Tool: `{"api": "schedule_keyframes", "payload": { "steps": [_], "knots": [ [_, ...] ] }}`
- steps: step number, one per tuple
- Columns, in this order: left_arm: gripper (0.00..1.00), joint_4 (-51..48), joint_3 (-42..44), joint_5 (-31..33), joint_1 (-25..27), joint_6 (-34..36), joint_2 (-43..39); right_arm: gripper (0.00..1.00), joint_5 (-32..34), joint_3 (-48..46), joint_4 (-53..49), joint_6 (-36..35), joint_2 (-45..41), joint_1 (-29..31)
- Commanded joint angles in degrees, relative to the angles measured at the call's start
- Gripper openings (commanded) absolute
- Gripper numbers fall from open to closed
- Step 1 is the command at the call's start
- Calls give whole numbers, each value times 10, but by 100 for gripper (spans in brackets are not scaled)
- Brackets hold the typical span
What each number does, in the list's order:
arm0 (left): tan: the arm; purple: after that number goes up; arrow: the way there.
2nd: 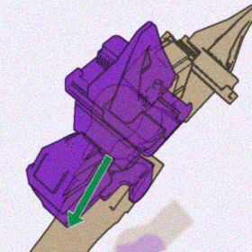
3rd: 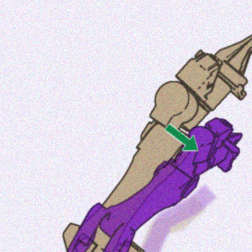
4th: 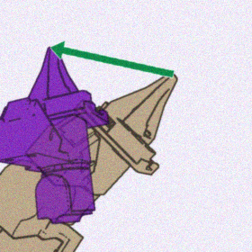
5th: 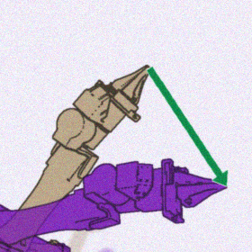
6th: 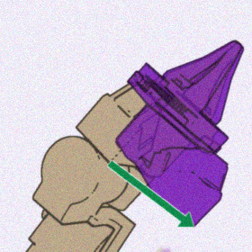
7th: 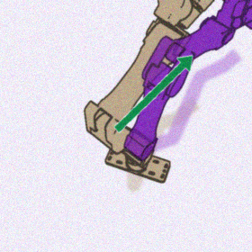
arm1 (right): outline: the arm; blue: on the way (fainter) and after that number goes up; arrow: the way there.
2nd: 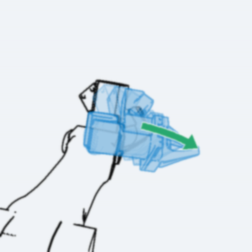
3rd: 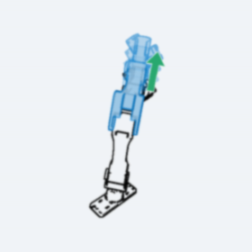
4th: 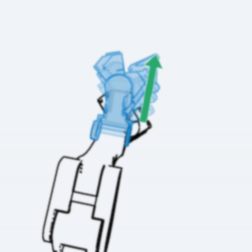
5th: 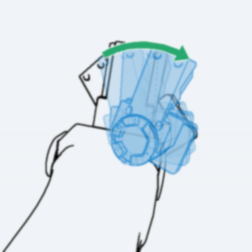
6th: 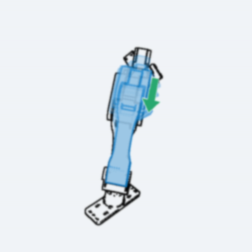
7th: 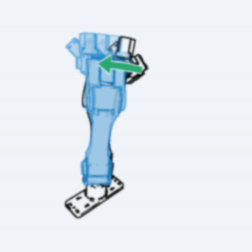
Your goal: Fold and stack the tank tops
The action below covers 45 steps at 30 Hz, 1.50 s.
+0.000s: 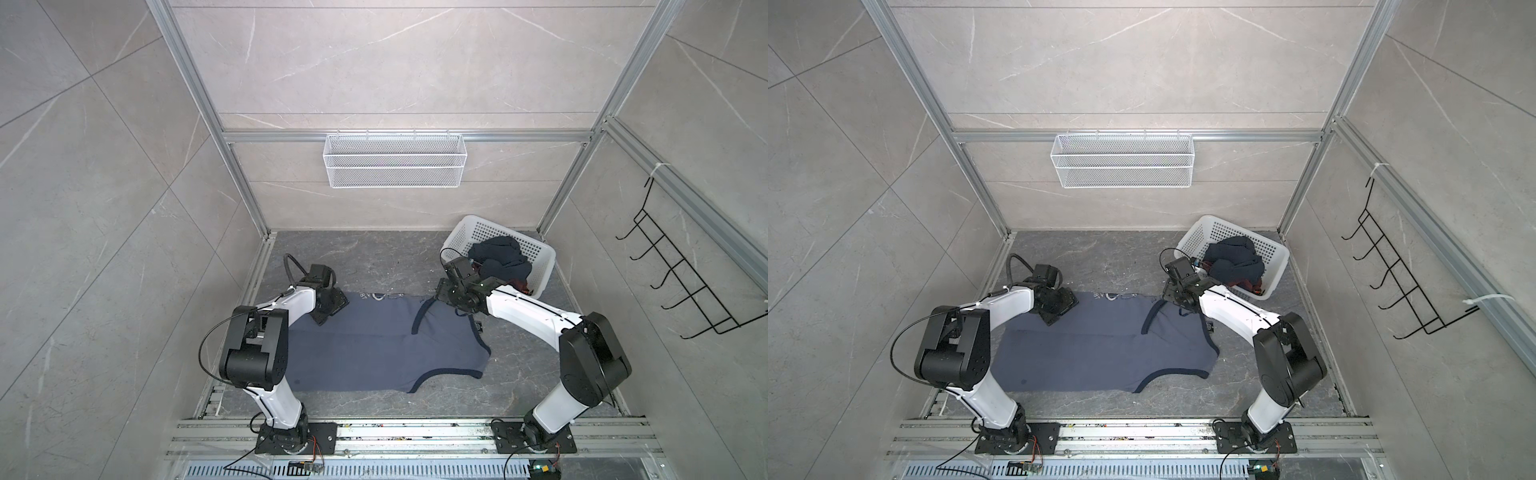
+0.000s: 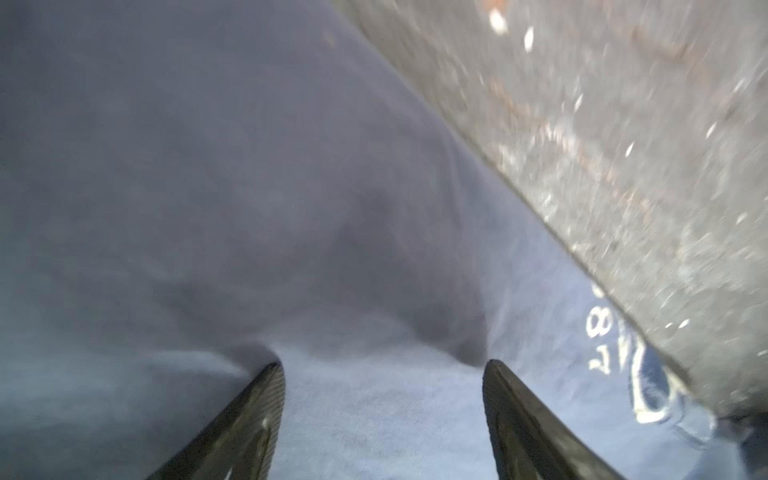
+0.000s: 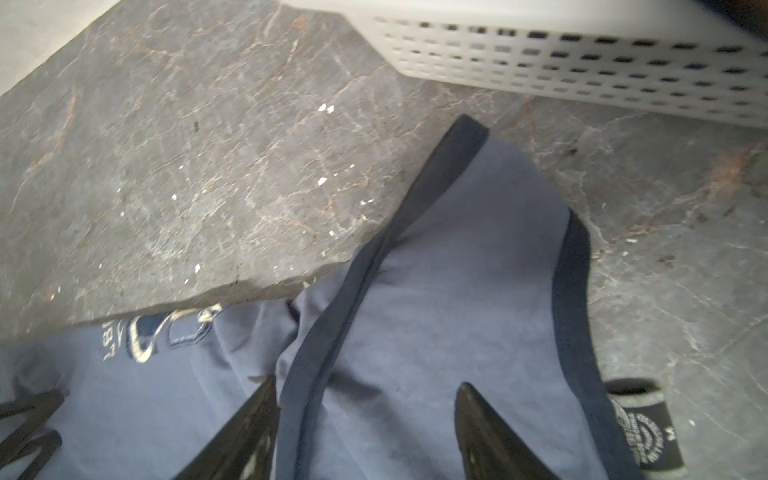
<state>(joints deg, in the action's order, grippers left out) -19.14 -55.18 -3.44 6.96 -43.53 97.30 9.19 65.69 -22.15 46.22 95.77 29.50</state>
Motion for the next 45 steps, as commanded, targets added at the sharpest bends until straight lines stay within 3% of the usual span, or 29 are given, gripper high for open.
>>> {"api": "schedule_keyframes", "payload": {
  "steps": [1,6,21,35,45],
  "knots": [
    [78,-11,51,13,-60,1,-12,69,2,33,-10,18,32,-4],
    [78,-16,58,13,-95,23,-37,66,5,106,-45,37,97,-4],
    [79,-8,64,3,-97,26,-54,58,47,337,-167,75,286,12],
    [79,0,72,3,-96,25,-54,45,71,475,-248,79,406,13],
    [79,2,79,24,-97,18,-62,39,70,479,-274,84,430,16]
  ]
}}
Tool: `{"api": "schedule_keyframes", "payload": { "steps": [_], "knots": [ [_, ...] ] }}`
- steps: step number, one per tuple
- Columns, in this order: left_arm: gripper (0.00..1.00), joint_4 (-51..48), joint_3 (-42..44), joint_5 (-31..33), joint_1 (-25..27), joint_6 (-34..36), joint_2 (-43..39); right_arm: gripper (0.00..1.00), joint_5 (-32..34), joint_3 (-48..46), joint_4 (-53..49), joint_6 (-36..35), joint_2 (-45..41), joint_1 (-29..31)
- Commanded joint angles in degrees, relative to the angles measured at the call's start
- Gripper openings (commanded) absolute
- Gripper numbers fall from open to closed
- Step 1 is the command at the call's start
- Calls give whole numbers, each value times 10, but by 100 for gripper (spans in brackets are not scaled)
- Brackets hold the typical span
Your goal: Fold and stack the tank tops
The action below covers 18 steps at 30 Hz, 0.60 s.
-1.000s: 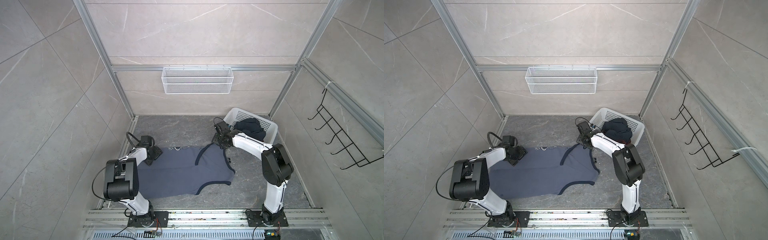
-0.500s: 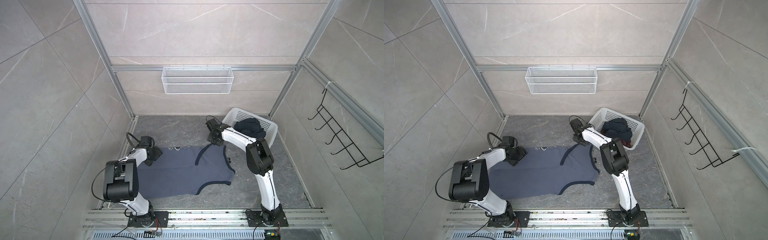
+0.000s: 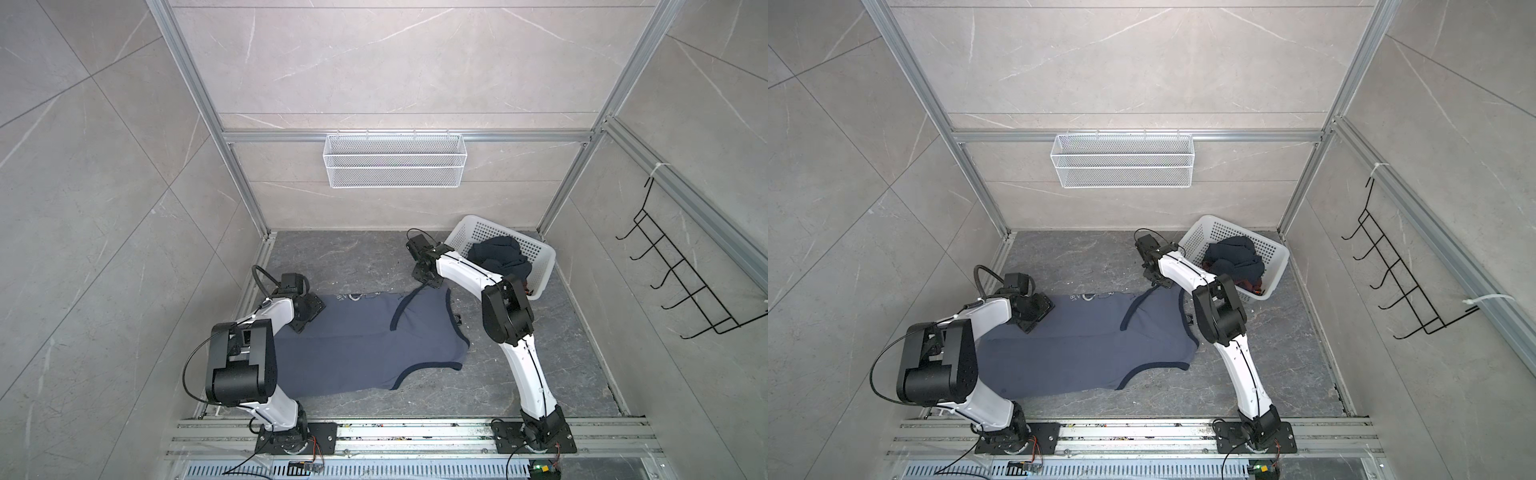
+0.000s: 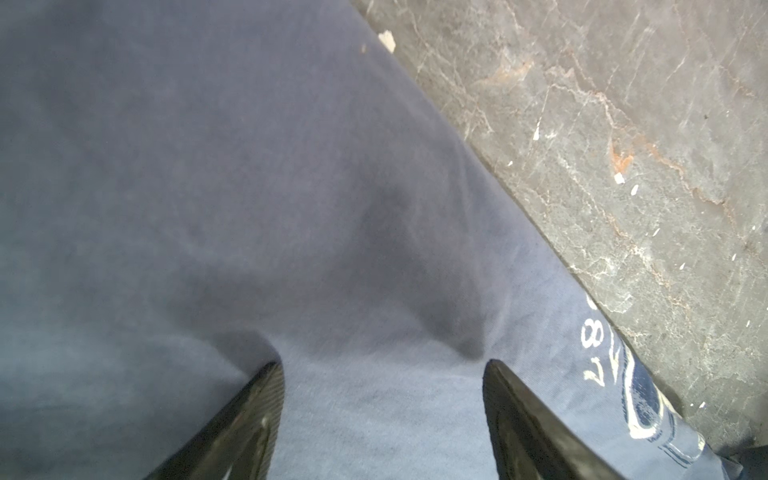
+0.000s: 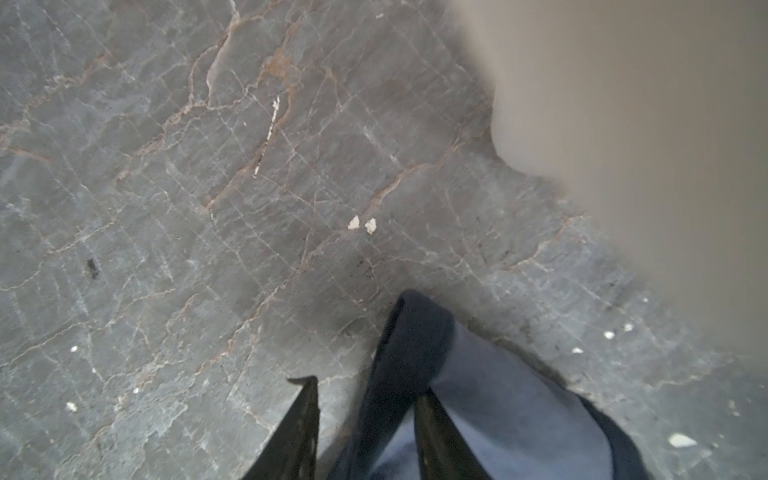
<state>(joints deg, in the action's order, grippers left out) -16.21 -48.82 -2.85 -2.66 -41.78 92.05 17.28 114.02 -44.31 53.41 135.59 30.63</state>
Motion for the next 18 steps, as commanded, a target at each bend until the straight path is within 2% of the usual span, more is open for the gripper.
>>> {"api": "schedule_keyframes", "payload": {
  "steps": [1,12,15,18],
  "knots": [
    [79,-27,16,22,-1,-1,-12,39,-9,-6,-56,12,33,6],
    [79,-28,32,54,-7,-15,-52,34,23,-20,-59,1,22,29],
    [79,-29,31,51,-10,-13,-54,36,53,-10,-76,2,28,38],
    [79,-28,32,48,-11,-12,-56,37,53,3,-86,-1,41,38]
  ]
}}
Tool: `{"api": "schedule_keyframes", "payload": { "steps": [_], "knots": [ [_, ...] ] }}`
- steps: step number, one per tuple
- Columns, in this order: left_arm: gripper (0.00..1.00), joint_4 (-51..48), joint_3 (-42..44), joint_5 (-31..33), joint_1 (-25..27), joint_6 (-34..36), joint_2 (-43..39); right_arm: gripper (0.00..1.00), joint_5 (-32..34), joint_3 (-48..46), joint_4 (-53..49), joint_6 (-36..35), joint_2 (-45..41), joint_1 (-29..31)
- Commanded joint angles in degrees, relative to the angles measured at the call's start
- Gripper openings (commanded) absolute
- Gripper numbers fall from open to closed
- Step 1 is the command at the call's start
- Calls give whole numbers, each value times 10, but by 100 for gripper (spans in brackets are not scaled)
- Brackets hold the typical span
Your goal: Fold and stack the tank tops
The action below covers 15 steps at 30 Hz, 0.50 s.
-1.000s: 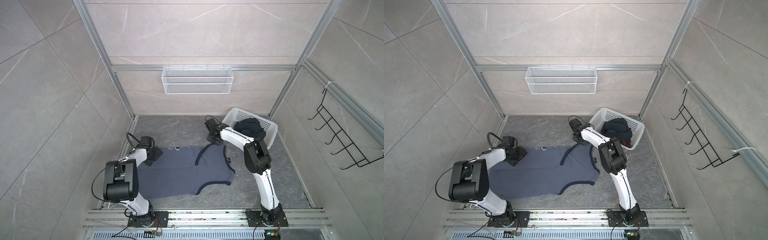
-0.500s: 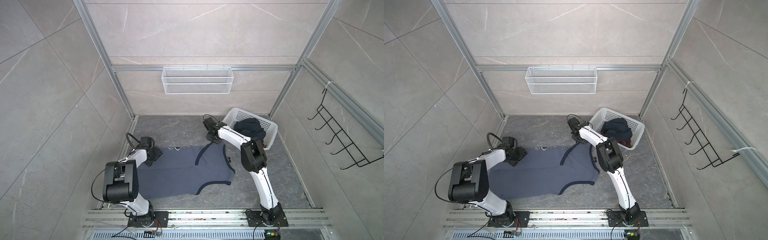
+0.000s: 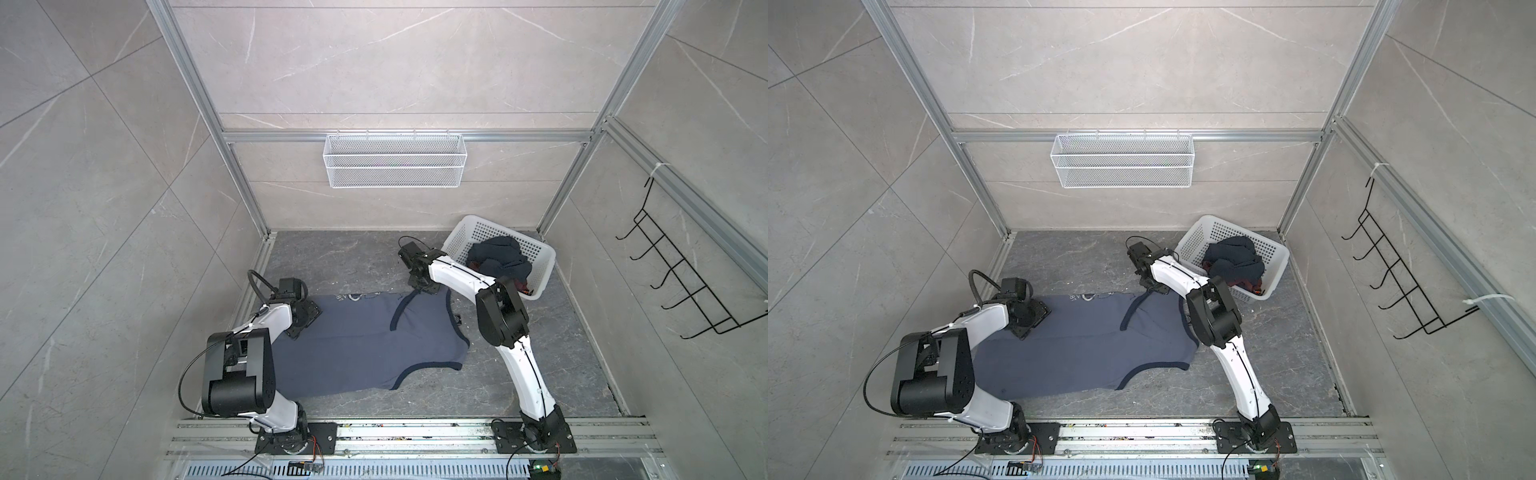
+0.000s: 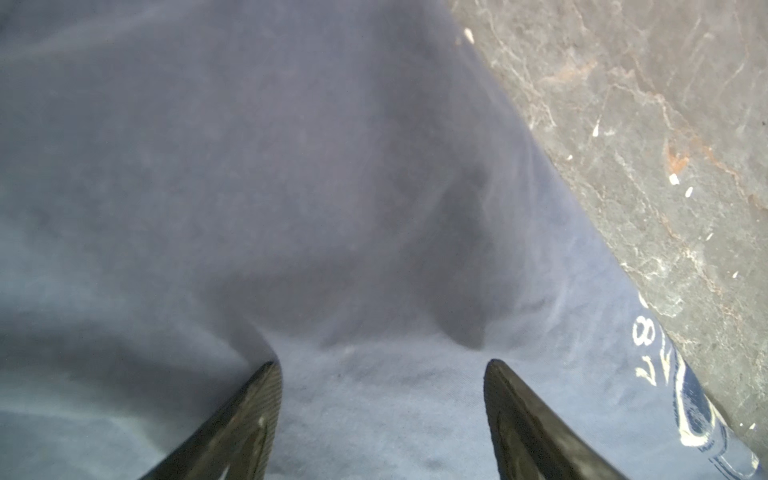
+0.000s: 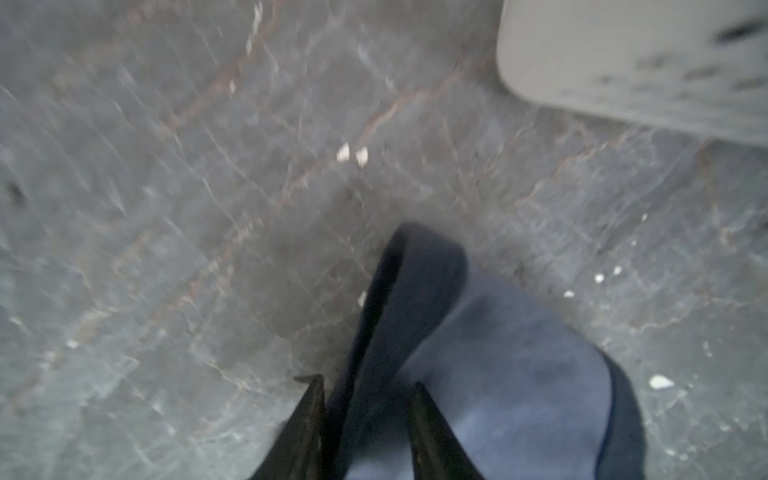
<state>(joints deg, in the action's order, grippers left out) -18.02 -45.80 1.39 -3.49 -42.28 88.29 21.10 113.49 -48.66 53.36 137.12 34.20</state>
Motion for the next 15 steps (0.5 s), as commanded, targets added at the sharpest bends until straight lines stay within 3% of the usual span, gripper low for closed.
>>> {"api": "schedule_keyframes", "payload": {
  "steps": [1,9,15],
  "knots": [
    [79,-10,2,5,-4,-6,-19,37,16,17,-49,-1,32,3],
    [79,-9,6,5,-7,-1,-27,35,21,57,-71,-10,66,3],
    [79,-8,11,5,-15,1,-28,18,35,37,-52,-12,34,3]
  ]
}}
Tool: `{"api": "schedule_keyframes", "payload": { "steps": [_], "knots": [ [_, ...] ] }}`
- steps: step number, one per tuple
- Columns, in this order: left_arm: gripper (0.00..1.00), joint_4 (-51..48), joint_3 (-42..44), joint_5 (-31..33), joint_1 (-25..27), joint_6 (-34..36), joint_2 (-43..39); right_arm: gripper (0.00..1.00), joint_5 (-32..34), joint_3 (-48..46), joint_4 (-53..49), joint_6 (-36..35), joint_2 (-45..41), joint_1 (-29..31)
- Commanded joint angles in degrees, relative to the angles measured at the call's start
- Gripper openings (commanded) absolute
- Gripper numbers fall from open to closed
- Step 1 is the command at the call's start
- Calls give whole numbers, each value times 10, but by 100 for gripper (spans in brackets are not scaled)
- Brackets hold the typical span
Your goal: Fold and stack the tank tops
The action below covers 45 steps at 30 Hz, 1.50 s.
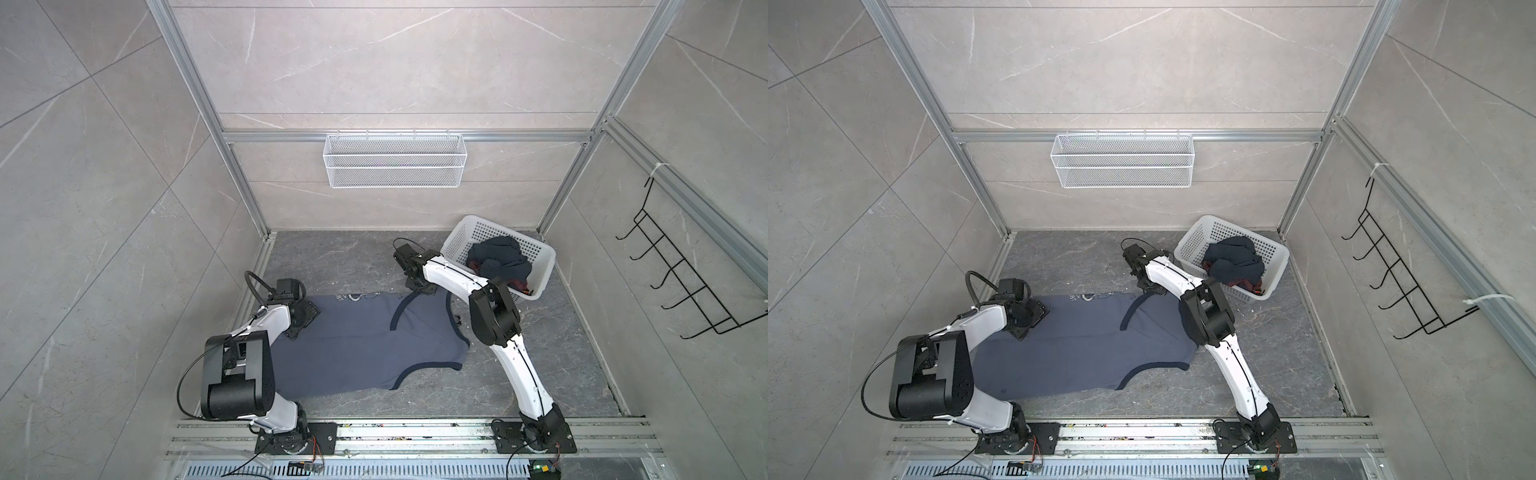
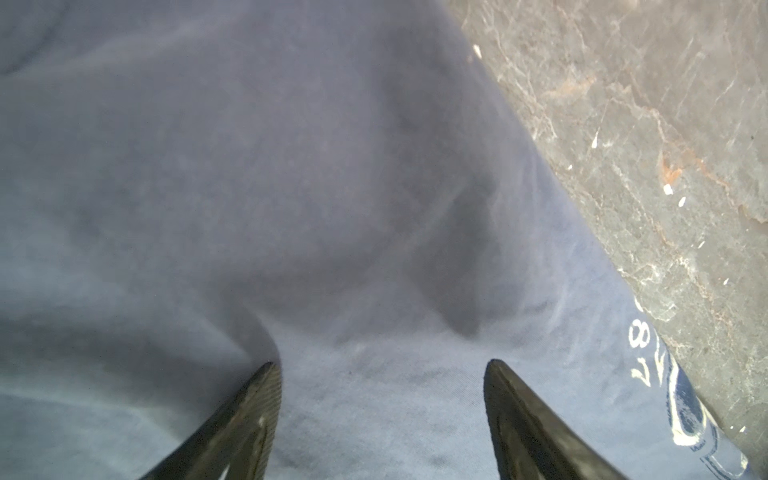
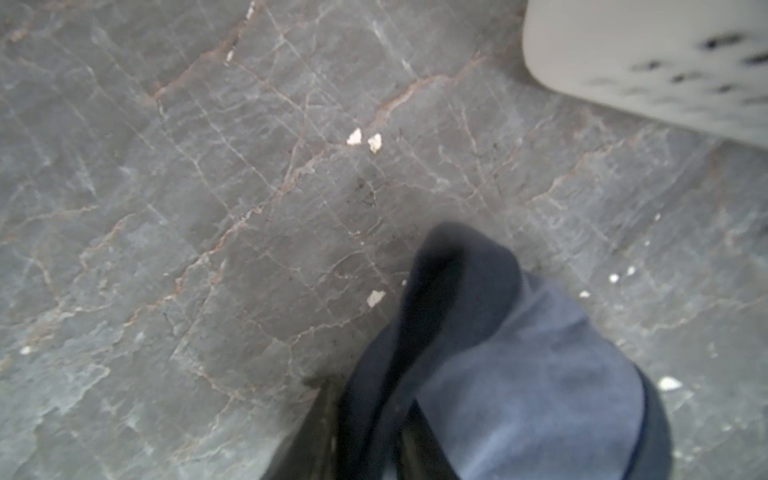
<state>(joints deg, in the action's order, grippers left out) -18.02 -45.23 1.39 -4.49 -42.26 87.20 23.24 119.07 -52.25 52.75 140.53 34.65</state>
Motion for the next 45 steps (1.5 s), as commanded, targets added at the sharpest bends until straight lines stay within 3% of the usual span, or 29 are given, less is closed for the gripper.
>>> {"api": "schedule_keyframes", "payload": {
  "steps": [1,9,19,27,35,45],
  "knots": [
    [79,-7,6,4,-5,0,-17,14,15,-31,-2,-10,-15,-1],
    [79,-9,6,4,-6,0,-19,0,34,-177,124,-40,-164,10],
    [79,-12,15,7,-7,0,-32,0,-2,-452,342,-32,-321,12],
    [79,-11,19,6,-8,1,-29,0,1,-559,420,-10,-377,13],
    [79,-10,29,12,-8,0,-31,1,-5,-689,561,53,-425,17],
    [80,1,48,8,-28,-11,-25,10,4,-805,592,181,-495,20]
  ]
}}
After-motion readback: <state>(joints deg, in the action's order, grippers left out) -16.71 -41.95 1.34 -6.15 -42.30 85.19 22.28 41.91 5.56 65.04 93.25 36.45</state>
